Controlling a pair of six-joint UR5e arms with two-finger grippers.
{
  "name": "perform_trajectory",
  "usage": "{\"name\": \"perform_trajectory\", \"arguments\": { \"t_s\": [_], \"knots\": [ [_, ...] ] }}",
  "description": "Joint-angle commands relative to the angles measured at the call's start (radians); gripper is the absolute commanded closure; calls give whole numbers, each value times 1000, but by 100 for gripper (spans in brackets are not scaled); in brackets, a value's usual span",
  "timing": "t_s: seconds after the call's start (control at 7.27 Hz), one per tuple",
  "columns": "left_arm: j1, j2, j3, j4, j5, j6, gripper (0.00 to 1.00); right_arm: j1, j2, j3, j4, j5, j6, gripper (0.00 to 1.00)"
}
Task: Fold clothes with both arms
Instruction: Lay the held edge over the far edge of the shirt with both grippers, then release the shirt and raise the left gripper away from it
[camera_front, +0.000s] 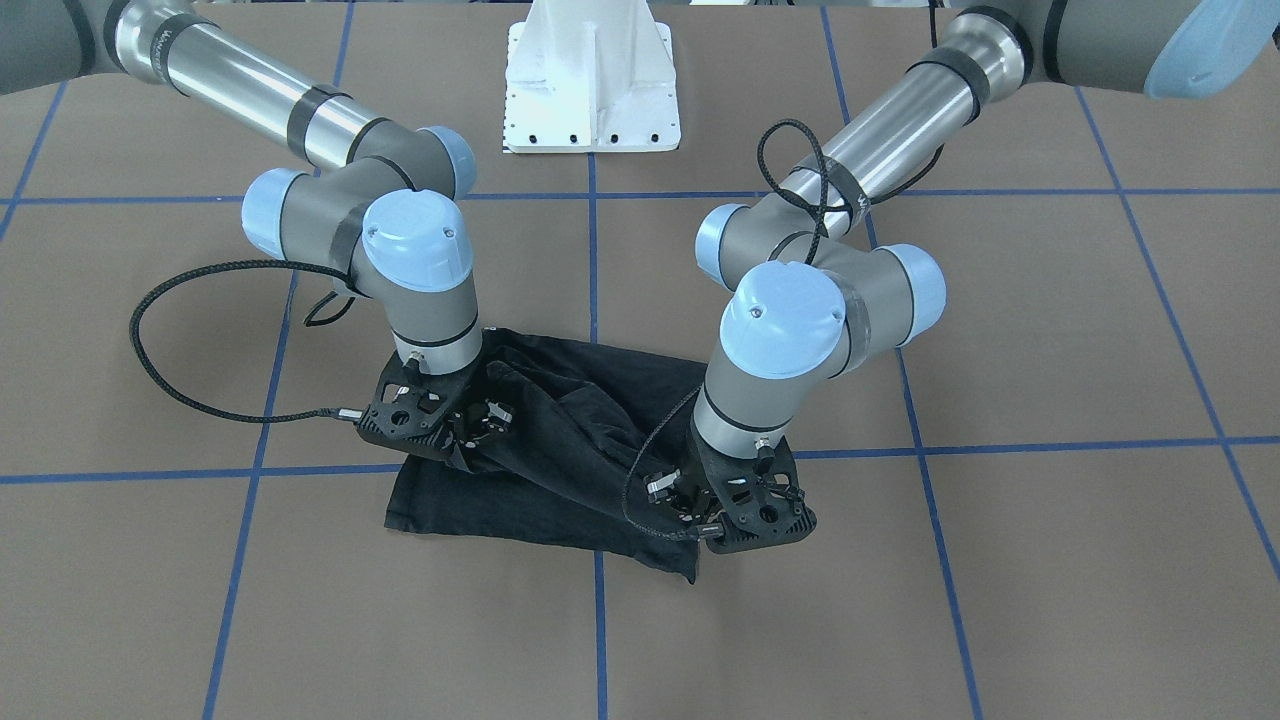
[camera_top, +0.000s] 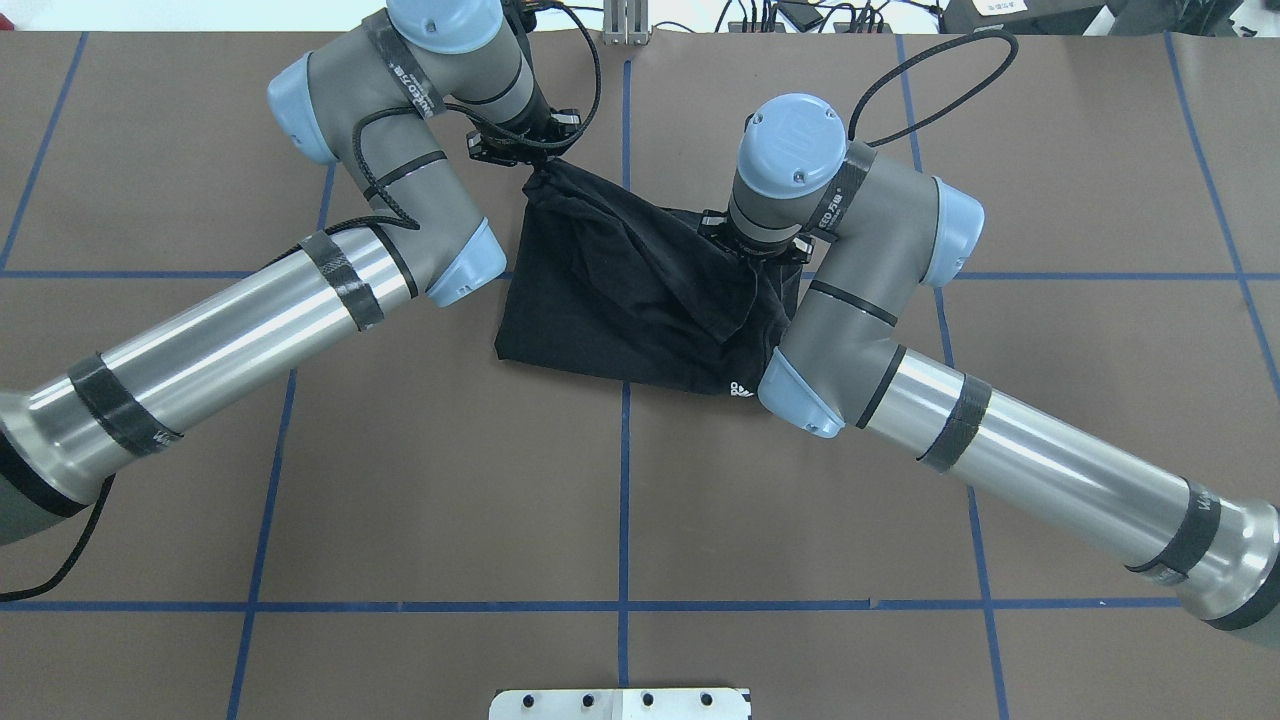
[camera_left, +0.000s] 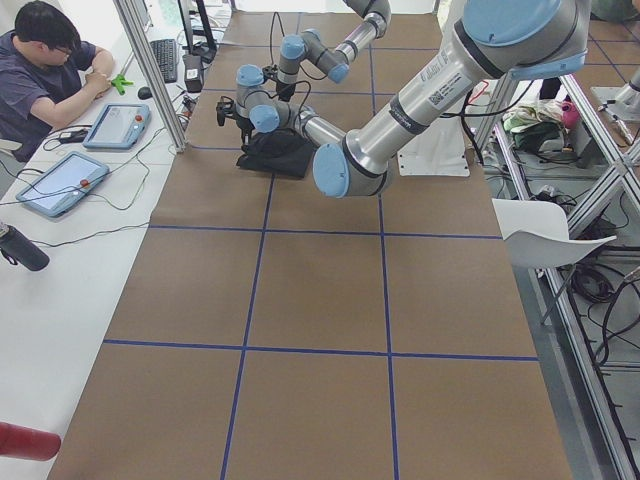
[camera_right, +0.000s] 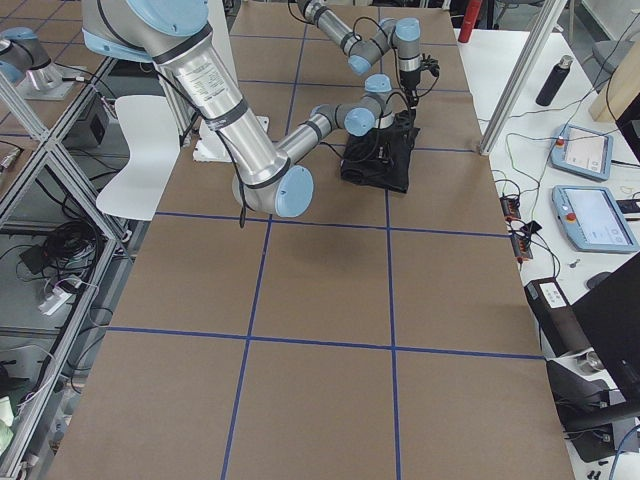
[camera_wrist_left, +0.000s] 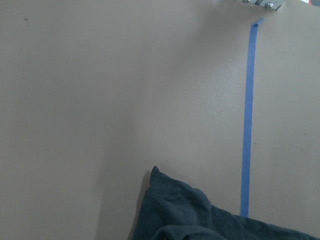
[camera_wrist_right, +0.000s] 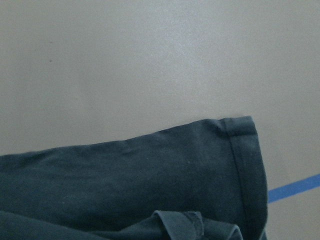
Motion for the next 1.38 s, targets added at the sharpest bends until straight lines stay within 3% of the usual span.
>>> {"name": "perform_trajectory", "arguments": {
  "t_s": [0.0, 0.28, 0.55, 0.83, 0.96, 1.1, 1.24],
  "knots": [
    [-34, -14, 20, -15, -1, -3, 0, 33, 41, -33, -1, 17, -61, 0],
    [-100, -12, -15, 1, -123, 105, 0, 128, 58, -36, -3, 268, -142, 0],
    [-118, 140, -153, -4, -163, 287, 0, 126, 62, 25, -12, 308, -140, 0],
    [-116, 198, -195, -10, -163, 314, 0, 23, 46, 112, -68, 229, -143, 0],
    [-116, 200, -195, -10, -163, 314, 0, -84, 52, 163, -185, 51, -166, 0],
    [-116, 204, -196, -12, -163, 314, 0, -153, 78, 194, -314, -65, -274, 0],
    [-118, 206, -196, -12, -163, 313, 0, -169, 89, 194, -364, -99, -331, 0]
  ]
}}
